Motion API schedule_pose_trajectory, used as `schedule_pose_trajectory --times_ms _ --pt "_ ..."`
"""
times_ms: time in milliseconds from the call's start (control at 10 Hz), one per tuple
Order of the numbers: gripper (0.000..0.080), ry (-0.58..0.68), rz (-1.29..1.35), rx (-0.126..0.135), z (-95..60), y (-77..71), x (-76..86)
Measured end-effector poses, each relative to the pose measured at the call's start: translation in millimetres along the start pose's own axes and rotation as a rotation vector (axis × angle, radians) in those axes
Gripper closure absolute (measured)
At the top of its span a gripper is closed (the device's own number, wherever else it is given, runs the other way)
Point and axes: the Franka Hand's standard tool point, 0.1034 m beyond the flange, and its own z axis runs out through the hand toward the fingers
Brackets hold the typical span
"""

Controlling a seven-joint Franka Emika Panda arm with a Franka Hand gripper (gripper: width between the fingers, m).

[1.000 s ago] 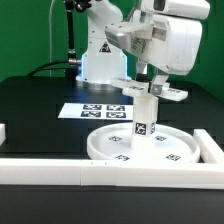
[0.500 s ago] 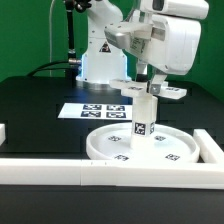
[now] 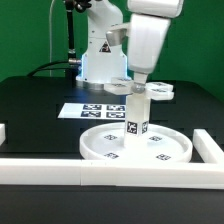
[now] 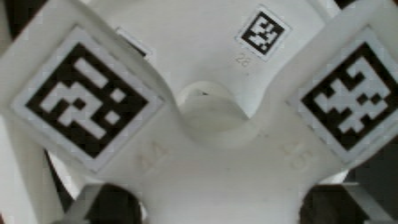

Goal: Assemble round table

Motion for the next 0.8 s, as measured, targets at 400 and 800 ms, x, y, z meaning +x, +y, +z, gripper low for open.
schedule_pose_trajectory --times_ms 400,800 --pt "0.0357 -0.003 0.280 0.004 -0.1 0.1 0.9" --pt "0.0356 0.090 0.616 0.040 1.8 2.6 -10.1"
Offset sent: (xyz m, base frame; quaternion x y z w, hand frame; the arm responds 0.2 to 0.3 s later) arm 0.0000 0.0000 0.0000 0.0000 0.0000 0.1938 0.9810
